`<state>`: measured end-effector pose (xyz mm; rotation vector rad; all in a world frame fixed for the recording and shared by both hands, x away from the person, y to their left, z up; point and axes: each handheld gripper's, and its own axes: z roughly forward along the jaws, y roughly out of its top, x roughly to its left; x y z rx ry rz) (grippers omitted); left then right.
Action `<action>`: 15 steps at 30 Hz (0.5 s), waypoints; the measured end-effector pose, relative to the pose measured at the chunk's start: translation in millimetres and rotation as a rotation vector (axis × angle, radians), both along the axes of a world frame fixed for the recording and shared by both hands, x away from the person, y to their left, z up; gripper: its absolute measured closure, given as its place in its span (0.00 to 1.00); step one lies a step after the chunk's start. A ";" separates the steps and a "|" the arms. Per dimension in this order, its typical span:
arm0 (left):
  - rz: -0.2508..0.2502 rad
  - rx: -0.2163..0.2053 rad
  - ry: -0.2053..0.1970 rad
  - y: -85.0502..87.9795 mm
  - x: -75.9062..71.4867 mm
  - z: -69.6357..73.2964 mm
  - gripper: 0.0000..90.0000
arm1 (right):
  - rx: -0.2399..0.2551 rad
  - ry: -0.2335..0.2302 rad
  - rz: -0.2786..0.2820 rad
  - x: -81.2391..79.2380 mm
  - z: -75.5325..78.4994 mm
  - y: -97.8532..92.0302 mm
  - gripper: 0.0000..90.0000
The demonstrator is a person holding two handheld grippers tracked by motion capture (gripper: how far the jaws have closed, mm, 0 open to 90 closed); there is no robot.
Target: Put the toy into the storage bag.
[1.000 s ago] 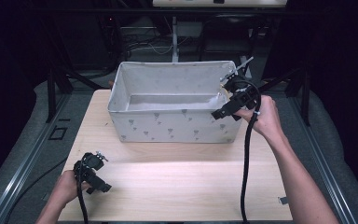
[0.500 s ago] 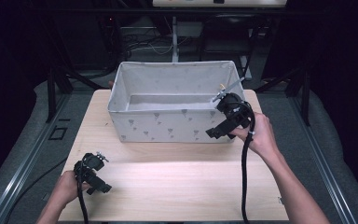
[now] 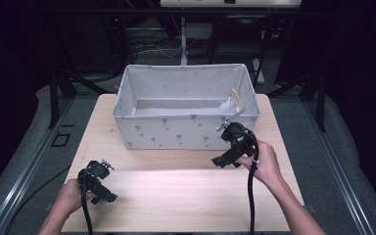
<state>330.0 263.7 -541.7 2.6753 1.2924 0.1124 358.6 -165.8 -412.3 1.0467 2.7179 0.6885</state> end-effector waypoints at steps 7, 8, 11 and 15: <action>0.002 0.001 0.000 -0.3 0.6 -0.6 0.00 | -0.019 0.064 0.003 -8.0 -37.0 0.8 0.06; -0.003 0.001 0.000 -0.6 0.8 -0.8 0.00 | -0.012 0.073 -0.002 -9.5 -42.6 0.8 0.07; -0.004 0.003 -0.001 -1.4 0.8 -0.8 0.00 | -0.024 0.102 0.001 -12.3 -58.2 2.0 0.07; -0.011 0.007 0.001 -2.3 1.1 -1.1 0.00 | -0.065 0.139 0.006 -12.7 -76.5 0.8 0.11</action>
